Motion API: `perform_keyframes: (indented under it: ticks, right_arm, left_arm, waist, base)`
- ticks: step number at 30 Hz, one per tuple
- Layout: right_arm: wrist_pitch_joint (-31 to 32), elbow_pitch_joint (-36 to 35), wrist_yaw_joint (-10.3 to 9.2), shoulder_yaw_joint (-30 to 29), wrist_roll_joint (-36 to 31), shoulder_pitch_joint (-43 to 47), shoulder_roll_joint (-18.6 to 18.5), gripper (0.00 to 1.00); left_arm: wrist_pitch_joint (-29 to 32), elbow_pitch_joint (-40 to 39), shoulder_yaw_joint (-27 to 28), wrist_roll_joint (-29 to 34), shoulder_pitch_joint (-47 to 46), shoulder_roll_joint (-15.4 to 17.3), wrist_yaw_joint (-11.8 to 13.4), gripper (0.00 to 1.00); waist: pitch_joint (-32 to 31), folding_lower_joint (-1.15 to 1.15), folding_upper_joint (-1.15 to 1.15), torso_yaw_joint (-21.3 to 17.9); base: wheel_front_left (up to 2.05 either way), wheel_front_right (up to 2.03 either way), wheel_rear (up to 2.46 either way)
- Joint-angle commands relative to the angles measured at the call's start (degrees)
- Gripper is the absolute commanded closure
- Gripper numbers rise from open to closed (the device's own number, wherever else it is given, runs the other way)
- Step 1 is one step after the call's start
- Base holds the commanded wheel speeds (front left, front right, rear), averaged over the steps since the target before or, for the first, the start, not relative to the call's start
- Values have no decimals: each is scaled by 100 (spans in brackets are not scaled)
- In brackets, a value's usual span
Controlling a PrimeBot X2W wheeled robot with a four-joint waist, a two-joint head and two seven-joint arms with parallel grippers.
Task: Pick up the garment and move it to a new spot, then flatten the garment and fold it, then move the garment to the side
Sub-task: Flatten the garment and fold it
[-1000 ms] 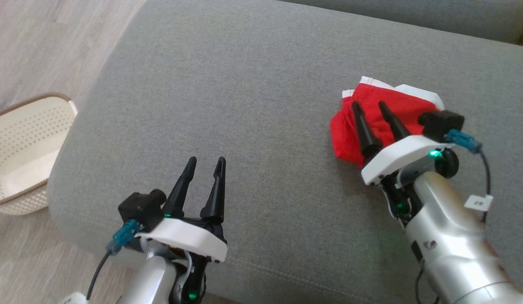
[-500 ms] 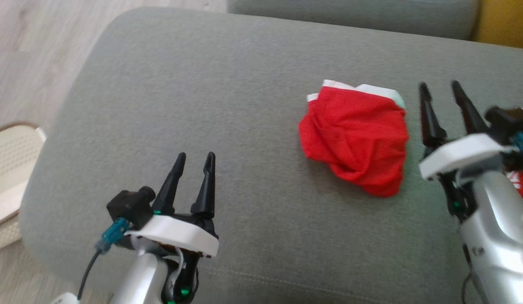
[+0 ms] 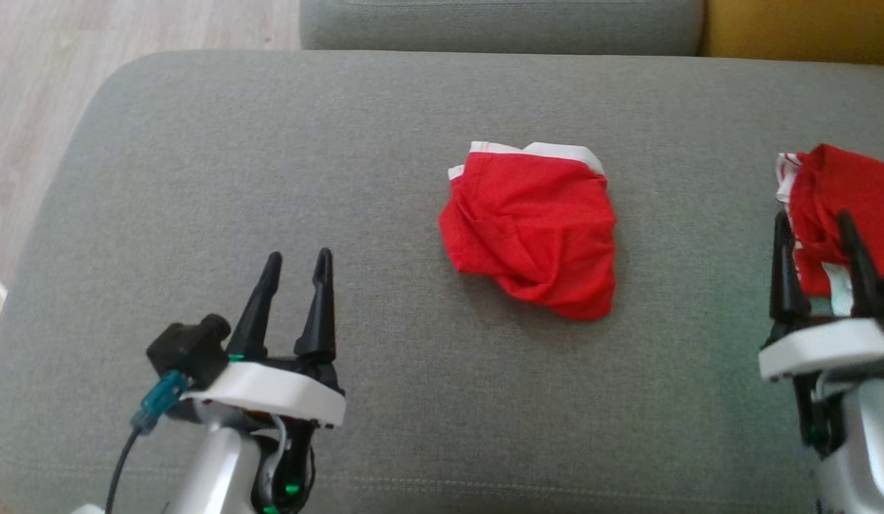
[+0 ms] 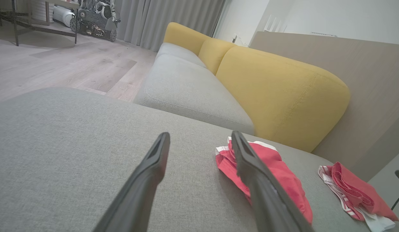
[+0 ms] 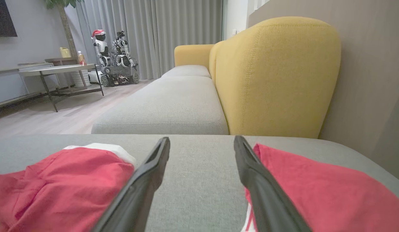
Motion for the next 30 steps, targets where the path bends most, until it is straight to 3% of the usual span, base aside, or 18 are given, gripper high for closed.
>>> perform_keyframes:
  ticks: [1,8,15,16,17,24,30]
  right_arm:
    - [-107,-293,-4,42,-163,18,58,0]
    - [-145,-503,-4,-139,-414,246,263,0]
    - [-154,-601,-4,-52,-544,161,227,3]
    - [-152,-610,-4,2,-545,123,205,57]
    - [-149,-621,-4,77,-542,80,176,100]
    - [9,-433,-4,915,-332,-413,-105,100]
    - [241,355,-4,1913,14,-1090,-454,100]
  left_arm:
    - [-70,-230,284,86,-71,36,20,0]
    - [-70,-310,377,114,69,36,51,0]
    - [-70,-351,272,84,9,36,12,0]
    - [-70,-350,250,73,-9,36,9,0]
    - [-70,-347,225,61,-25,36,4,0]
    - [-70,-347,45,-42,-153,36,28,0]
    - [-70,-346,-136,-148,-288,36,66,0]
  waist:
    - [-10,0,0,-53]
    - [-14,0,0,-98]
    - [116,0,0,32]
    - [149,0,0,69]
    - [187,0,0,111]
    - [511,0,0,517]
    - [820,0,0,984]
  base:
    - [0,0,0]
    - [0,0,0]
    - [0,0,0]
    - [0,0,0]
    - [0,0,0]
    - [0,0,0]
    - [0,0,0]
